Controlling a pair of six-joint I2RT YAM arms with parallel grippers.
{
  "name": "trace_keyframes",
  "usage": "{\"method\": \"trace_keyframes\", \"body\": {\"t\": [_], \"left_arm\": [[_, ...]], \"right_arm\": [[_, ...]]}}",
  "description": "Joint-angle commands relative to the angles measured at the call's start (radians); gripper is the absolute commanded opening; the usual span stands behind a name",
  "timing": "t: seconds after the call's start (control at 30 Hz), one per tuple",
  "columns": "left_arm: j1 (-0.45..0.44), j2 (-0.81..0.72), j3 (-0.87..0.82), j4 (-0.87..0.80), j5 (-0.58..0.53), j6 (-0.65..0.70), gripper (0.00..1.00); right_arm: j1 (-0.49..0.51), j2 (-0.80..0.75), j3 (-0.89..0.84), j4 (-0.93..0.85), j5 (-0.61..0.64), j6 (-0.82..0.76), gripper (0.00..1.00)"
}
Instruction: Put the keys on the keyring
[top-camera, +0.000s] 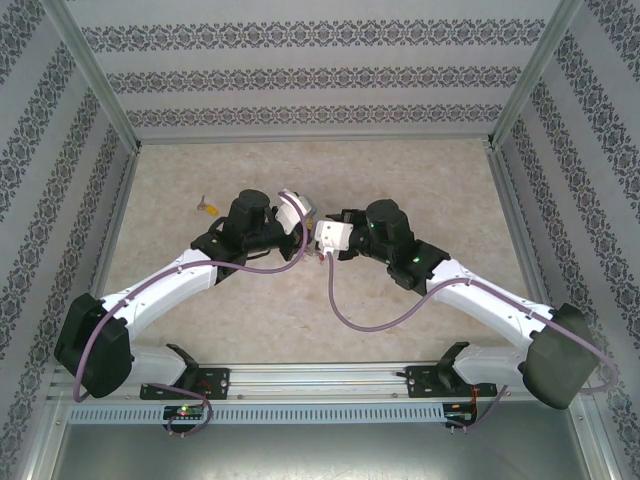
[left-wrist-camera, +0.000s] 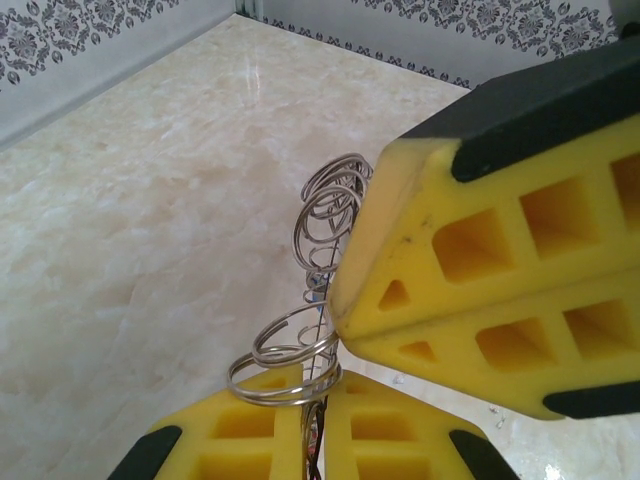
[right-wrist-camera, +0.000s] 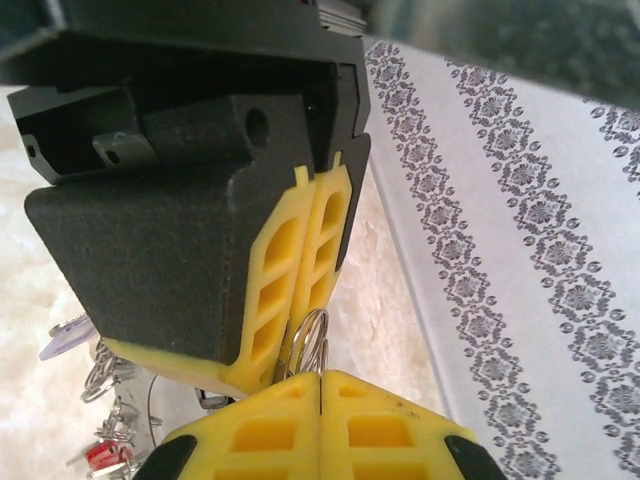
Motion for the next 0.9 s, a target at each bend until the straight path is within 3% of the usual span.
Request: {"method": "trace_keyframes", "body": {"t": [0.0, 0.1, 0.4, 0.57, 0.87], "left_arm": [[-0.017, -0.023, 0.014, 0.085, 0.052, -0.016, 0.0], [-0.017, -0.021, 0.007, 0.093, 0.041, -0.023, 0.0], [-0.017, -0.013, -0.006, 0.11, 0.035, -0.032, 0.0], [-0.017, -0.007, -0.006, 0.103, 0.031, -0.01, 0.0], [-0.017, 0.002, 0.009, 0.066, 0.016, 0.062, 0.0]], "right_arm": [[-0.032, 0.0, -0.029, -0.011, 0.022, 0.088, 0.04], [-0.042, -0.011, -0.055, 0.023, 0.04, 0.136, 0.0], [-0.101, -0.043, -0.099, 0.088, -0.037, 0.325, 0.0], [-0.125, -0.082, -0.116, 0.079, -0.132, 0.355, 0.07], [-0.178, -0.18, -0.157, 0.079, -0.265, 0.379, 0.29]]}}
